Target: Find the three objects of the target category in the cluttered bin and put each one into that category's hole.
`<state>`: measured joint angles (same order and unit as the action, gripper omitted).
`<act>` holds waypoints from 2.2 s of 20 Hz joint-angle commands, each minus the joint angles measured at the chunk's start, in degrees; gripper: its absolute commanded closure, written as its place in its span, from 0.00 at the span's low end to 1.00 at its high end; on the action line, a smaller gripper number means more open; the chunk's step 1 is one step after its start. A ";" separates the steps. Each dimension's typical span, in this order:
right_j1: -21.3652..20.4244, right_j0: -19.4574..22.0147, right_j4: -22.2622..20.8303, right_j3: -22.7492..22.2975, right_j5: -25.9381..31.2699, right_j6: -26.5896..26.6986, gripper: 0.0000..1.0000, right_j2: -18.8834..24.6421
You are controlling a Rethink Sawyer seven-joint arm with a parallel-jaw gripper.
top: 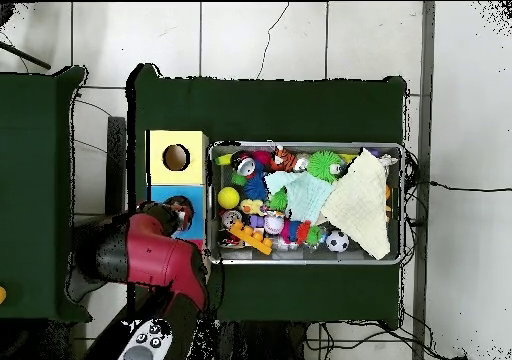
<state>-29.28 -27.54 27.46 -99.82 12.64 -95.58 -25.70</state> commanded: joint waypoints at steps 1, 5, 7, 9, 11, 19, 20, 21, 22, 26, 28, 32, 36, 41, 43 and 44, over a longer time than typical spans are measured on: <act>3.41 1.71 2.08 -5.27 -2.09 -16.15 1.00 6.70; 3.63 1.44 2.12 -5.08 -2.00 -15.94 1.00 6.34; 3.86 1.10 2.10 -4.75 -1.43 -15.78 1.00 5.89; 3.98 0.86 2.27 -4.69 -1.24 -16.03 1.00 5.69; 4.07 0.71 2.52 -4.64 -0.88 -16.24 0.00 5.53; 4.58 -0.12 2.81 -4.41 -1.64 -16.56 0.00 4.73; 4.60 -0.20 2.88 -4.38 -1.74 -16.56 0.00 4.69; 4.64 -0.22 2.83 -4.35 -1.69 -16.42 0.00 4.68; 4.56 -0.04 2.86 -4.51 -2.00 -16.36 0.00 4.91; 4.57 0.24 3.06 -4.54 -2.43 -16.38 0.00 5.25; 4.37 -0.26 3.23 -4.07 -1.11 -16.53 0.00 4.48; 1.66 -0.07 3.01 -3.84 2.85 -15.62 0.00 3.82; 0.90 -0.11 2.91 -3.94 4.05 -15.50 0.00 3.46; -0.14 -0.73 2.70 -3.34 6.91 -15.54 0.00 2.28; -0.79 -0.60 2.50 -3.47 7.73 -15.31 0.00 2.09; -0.99 -0.43 2.46 -3.77 7.51 -15.17 0.00 2.25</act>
<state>-29.48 -28.22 28.67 -100.33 12.84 -95.57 -26.07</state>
